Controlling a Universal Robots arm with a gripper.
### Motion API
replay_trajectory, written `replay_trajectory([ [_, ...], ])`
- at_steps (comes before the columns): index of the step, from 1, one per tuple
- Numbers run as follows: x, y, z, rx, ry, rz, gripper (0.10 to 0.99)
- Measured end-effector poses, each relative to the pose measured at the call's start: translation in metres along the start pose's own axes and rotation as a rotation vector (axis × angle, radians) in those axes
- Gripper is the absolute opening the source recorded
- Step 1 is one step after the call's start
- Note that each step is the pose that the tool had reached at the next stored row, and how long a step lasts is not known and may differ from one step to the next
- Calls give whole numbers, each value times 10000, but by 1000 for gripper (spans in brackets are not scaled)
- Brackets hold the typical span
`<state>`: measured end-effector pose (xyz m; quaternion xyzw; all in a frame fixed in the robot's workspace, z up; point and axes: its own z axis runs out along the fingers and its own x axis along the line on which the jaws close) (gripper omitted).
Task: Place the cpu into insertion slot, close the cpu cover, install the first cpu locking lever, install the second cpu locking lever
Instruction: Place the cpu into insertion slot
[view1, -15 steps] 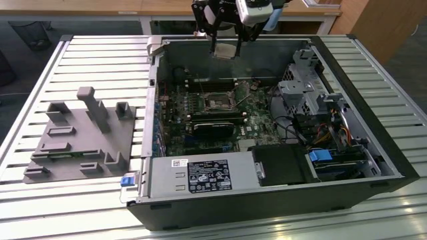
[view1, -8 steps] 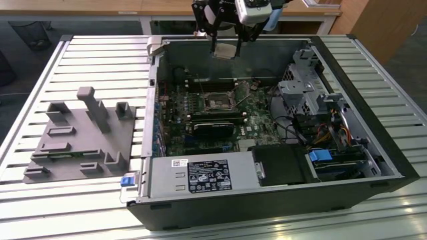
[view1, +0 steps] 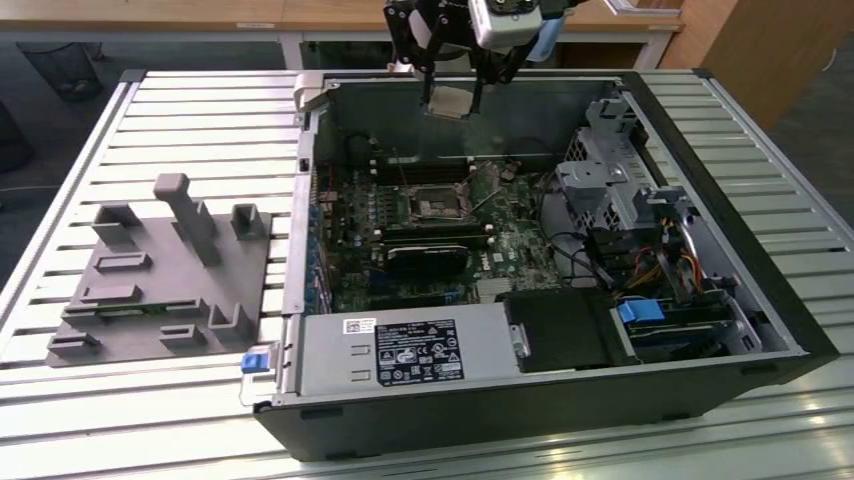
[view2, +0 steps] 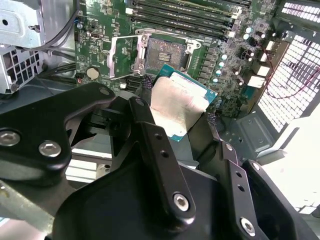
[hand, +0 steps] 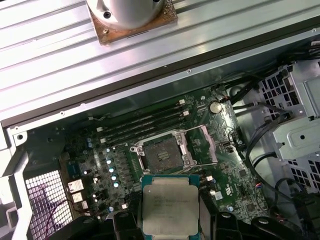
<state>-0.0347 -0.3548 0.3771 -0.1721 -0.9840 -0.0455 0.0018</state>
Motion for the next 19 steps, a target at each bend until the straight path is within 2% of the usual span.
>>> replay_trajectory([
  [19, 0, 0, 0, -10, -51, 574, 541],
])
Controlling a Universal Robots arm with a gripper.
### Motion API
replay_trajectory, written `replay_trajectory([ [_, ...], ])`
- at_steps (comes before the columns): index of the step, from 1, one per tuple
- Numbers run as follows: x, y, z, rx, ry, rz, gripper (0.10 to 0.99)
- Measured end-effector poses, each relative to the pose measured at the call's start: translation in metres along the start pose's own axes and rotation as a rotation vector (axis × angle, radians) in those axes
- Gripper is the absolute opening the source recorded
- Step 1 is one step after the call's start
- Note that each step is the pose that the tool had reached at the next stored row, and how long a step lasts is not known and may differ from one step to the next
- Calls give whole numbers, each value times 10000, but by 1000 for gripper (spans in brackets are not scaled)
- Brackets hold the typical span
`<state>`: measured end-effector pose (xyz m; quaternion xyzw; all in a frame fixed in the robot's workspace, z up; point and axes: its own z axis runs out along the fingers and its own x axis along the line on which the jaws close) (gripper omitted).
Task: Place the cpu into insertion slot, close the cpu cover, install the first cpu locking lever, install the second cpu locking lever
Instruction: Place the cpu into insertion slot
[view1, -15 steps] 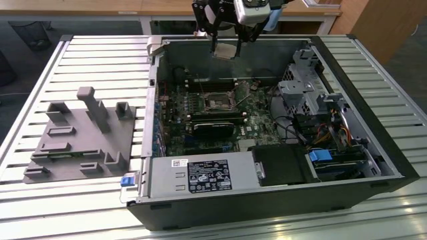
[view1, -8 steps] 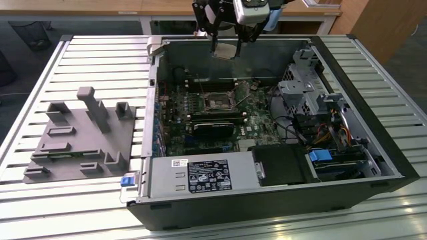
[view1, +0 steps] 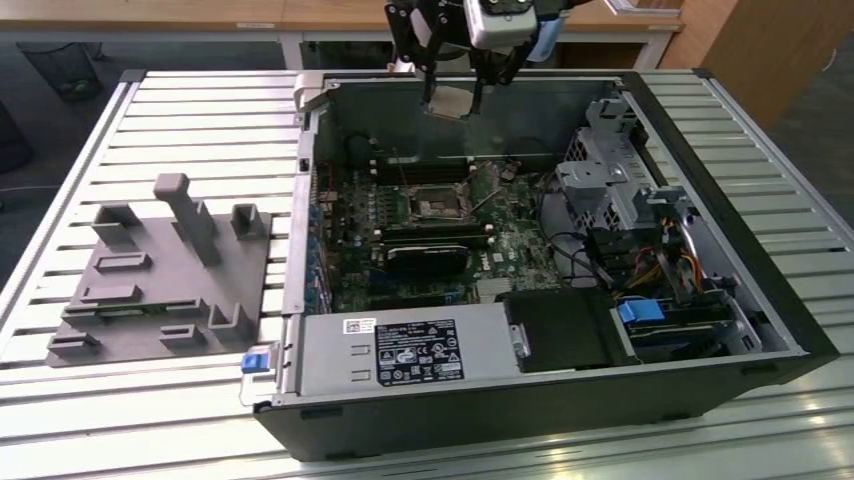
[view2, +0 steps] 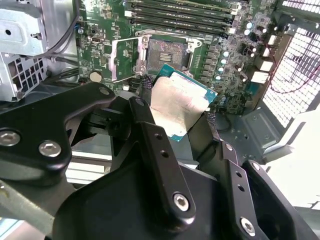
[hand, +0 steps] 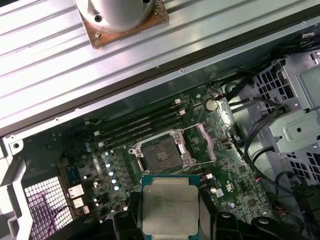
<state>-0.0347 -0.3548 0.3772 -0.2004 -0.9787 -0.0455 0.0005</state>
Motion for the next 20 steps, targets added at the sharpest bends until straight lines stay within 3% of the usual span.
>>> replay_trajectory([
  [20, 0, 0, 0, -14, -68, 765, 541],
])
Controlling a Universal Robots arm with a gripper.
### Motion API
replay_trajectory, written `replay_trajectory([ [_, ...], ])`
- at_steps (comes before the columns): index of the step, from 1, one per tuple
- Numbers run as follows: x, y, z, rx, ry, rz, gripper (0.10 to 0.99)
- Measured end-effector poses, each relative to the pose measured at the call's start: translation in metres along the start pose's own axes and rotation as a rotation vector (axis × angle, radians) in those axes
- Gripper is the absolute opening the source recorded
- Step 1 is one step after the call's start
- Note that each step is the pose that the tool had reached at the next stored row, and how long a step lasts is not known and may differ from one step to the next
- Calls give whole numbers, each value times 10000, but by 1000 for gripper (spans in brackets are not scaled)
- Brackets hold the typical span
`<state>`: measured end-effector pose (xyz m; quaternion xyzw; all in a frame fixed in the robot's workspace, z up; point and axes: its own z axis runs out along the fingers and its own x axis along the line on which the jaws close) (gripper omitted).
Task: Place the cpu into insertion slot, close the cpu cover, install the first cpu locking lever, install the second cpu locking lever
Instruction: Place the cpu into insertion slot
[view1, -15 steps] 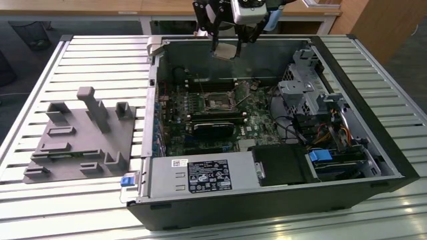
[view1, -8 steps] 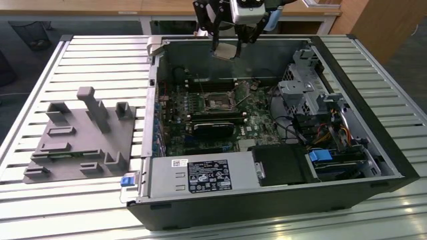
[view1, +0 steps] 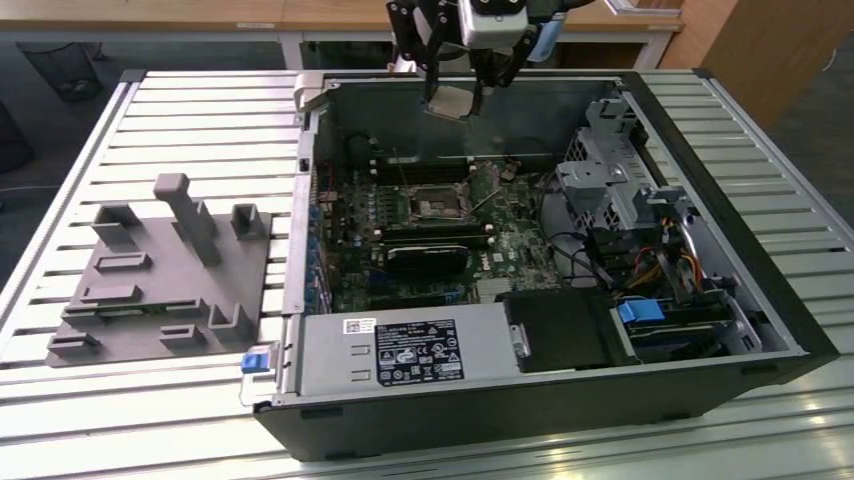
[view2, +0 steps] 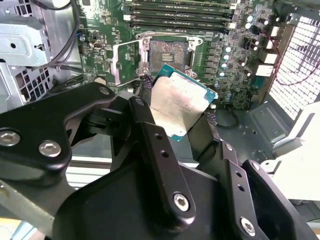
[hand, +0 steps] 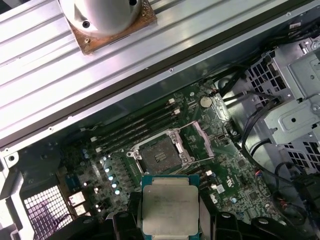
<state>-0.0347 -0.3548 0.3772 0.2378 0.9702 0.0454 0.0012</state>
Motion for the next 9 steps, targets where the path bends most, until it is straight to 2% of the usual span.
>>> replay_trajectory([
  [9, 0, 0, 0, -5, -22, 244, 541],
])
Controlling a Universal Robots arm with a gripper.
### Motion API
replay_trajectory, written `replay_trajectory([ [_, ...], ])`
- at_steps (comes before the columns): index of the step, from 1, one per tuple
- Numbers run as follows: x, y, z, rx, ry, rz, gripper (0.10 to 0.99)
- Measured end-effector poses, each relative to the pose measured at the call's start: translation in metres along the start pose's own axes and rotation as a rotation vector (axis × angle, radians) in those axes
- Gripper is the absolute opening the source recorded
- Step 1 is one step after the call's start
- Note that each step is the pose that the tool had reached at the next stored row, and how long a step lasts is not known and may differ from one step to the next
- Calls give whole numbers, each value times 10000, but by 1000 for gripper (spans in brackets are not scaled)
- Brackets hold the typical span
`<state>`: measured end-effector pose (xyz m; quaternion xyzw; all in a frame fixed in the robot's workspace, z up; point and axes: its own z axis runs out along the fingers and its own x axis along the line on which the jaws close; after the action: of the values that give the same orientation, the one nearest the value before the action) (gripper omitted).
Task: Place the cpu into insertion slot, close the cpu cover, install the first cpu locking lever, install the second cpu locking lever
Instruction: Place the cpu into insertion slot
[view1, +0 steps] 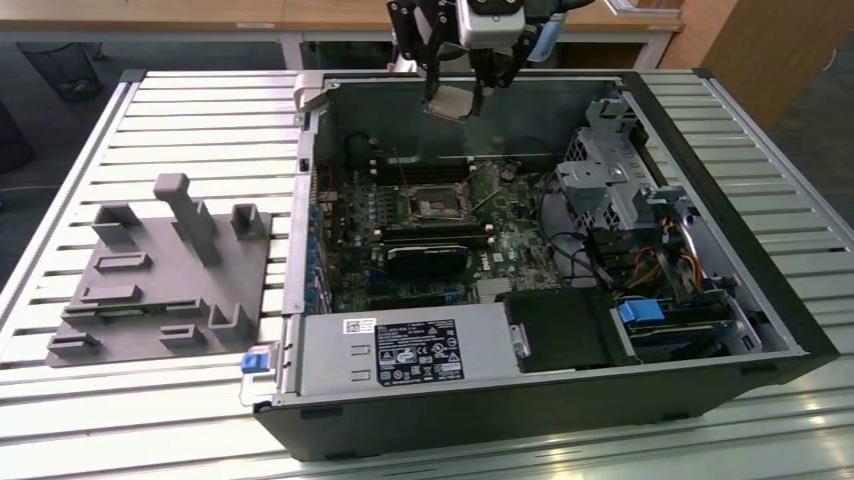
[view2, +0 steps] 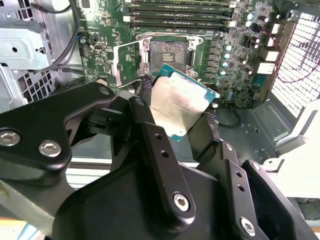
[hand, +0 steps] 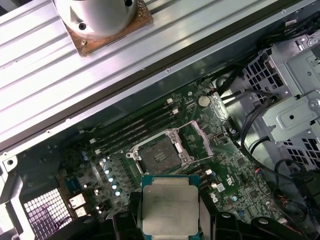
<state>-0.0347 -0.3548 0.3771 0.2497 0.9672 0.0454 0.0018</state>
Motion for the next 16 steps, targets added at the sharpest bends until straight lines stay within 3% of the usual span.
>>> replay_trajectory([
  [16, 0, 0, 0, -8, -37, 419, 541],
])
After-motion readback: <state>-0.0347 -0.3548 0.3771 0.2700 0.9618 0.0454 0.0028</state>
